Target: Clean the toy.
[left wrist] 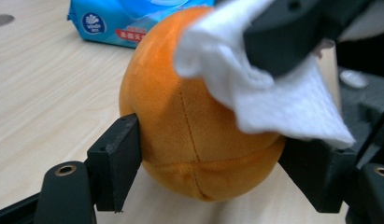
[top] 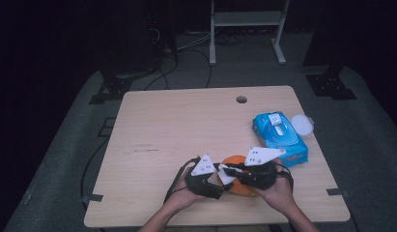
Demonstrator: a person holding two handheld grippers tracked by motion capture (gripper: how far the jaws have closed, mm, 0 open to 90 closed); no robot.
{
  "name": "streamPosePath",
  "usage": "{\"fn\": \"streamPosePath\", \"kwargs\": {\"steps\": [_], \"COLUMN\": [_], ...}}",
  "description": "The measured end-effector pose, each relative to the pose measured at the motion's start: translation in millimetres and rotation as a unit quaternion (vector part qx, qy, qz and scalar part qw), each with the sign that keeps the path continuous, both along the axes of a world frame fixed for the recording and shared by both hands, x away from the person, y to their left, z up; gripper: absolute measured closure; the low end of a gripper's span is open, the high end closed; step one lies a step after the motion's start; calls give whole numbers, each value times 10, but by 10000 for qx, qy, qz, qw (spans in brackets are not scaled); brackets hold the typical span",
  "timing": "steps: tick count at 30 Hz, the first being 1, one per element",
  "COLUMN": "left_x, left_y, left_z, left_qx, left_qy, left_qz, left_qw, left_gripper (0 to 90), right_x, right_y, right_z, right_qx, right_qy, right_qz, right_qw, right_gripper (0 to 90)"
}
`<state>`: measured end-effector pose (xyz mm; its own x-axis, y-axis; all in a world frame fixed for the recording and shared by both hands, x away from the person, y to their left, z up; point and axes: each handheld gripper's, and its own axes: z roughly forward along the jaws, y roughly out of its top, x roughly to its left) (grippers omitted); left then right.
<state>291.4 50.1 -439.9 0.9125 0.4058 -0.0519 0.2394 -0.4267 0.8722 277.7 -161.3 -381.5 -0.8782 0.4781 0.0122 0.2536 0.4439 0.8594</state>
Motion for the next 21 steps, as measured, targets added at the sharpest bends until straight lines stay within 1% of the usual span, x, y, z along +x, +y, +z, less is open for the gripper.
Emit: {"fn": "streamPosePath", "kwargs": {"steps": [2, 3, 4, 5, 6, 8, 10, 13, 14, 16, 17, 19, 20, 21], "left_x": [10, 23, 30, 41, 47, 49, 52, 63, 64, 62, 67, 80, 85, 88], "left_y": [13, 22, 26, 24, 19, -8, -33, -8, 0, 21, 32, 41, 46, 51], "left_z": [-26, -32, -32, -35, -39, -56, -58, -56, -59, -69, -68, -63, -64, -68], "left_qx": [-4, -52, -81, -170, -204, -248, -205, -144, -120, -86, -108, -117, -124, -120], "left_qy": [25, 47, 87, 149, 194, 269, 393, 465, 465, 399, 392, 408, 415, 406], "left_qz": [20, 19, 10, -42, -100, -108, -48, -62, -70, -109, -117, -121, -123, -141], "left_qw": [10000, 10000, 9999, 9997, 9996, 9993, 9990, 9988, 9988, 9991, 9991, 9990, 9990, 9990], "left_gripper": [237, 230, 213, 193, 158, 109, 79, 81, 86, 146, 169, 183, 182, 181], "right_x": [50, 79, 109, 125, 139, 140, 119, 57, 43, 36, 38, 63, 79, 98], "right_y": [-81, -137, -216, -260, -315, -336, -268, -83, -35, -7, -13, -70, -111, -169], "right_z": [6, 7, 9, 7, -1, -14, -27, -62, -74, -82, -79, -53, -39, -23], "right_qx": [-34, -77, -60, -35, 16, 91, 82, -135, -155, -190, -197, -126, -112, -118], "right_qy": [-20, -82, -64, -47, -4, 51, 80, -23, -11, -29, -33, -15, -11, -59], "right_qz": [-191, -303, -457, -530, -601, -604, -497, -263, -191, -137, -137, -193, -250, -364], "right_qw": [9998, 9995, 9989, 9986, 9982, 9981, 9987, 9996, 9997, 9997, 9997, 9997, 9996, 9993], "right_gripper": [809, 809, 809, 810, 810, 810, 810, 808, 808, 808, 808, 809, 809, 809]}}
